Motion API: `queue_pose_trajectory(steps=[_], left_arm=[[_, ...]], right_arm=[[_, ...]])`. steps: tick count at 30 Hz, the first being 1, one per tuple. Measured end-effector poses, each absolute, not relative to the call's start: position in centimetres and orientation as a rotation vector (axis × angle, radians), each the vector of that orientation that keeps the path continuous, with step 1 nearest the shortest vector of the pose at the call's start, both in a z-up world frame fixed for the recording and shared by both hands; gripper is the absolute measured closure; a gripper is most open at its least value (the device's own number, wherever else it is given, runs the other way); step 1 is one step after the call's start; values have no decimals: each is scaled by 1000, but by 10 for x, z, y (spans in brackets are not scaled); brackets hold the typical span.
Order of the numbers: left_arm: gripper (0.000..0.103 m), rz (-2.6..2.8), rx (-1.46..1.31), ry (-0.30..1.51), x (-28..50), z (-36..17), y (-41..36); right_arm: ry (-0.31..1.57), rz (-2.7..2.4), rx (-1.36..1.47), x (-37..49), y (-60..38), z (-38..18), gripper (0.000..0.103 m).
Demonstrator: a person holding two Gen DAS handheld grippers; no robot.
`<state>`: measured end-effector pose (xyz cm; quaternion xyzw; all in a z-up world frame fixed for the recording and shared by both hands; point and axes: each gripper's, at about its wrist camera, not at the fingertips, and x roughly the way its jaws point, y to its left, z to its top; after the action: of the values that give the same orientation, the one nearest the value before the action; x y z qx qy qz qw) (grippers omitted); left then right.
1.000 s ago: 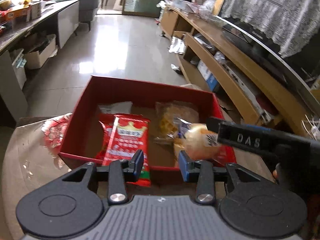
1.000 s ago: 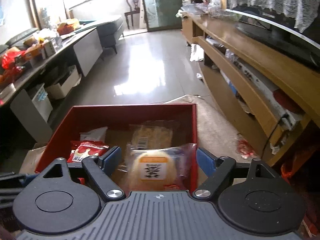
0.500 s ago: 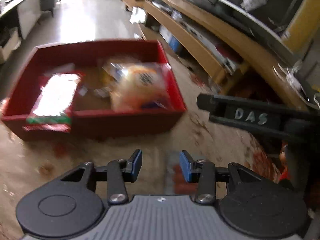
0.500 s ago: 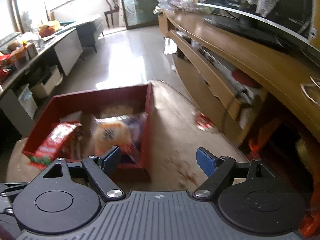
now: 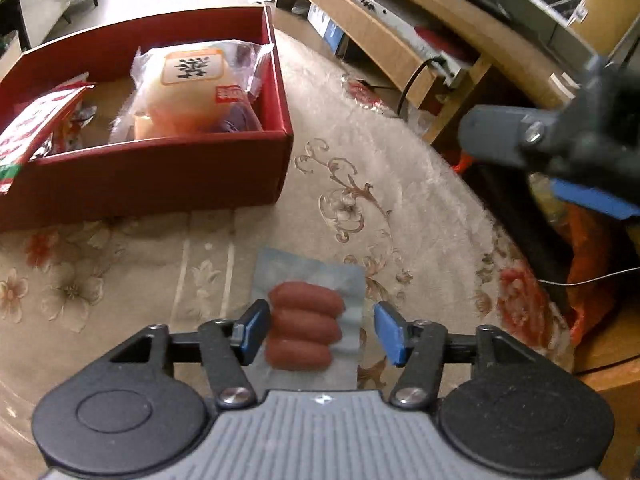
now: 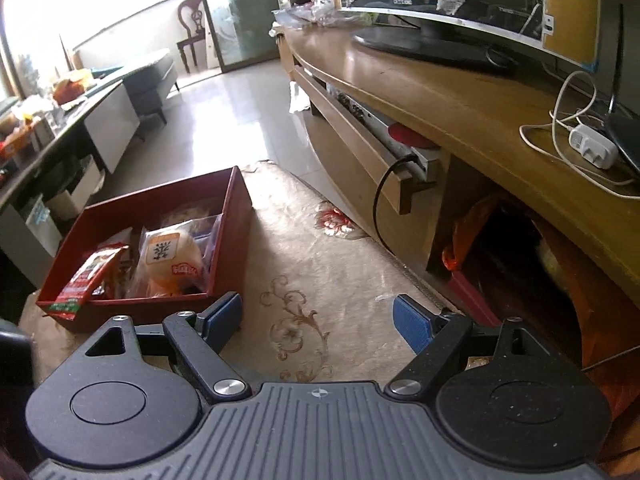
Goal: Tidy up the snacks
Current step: 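Withdraw both grippers from the box toward the sausage pack, then grasp the three-sausage vacuum pack with the left gripper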
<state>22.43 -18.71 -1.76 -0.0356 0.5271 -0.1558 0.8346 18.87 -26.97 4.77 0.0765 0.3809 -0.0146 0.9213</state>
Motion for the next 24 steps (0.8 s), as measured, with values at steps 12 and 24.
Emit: queue_pose_trajectory(steps=[12, 24], left_arm=[[39, -295, -74, 1121, 224, -24, -178], [32, -285, -21, 1099, 224, -30, -188]], right_arm=[[795, -4, 160, 183, -271, 45, 16], [825, -6, 143, 179, -264, 40, 17]])
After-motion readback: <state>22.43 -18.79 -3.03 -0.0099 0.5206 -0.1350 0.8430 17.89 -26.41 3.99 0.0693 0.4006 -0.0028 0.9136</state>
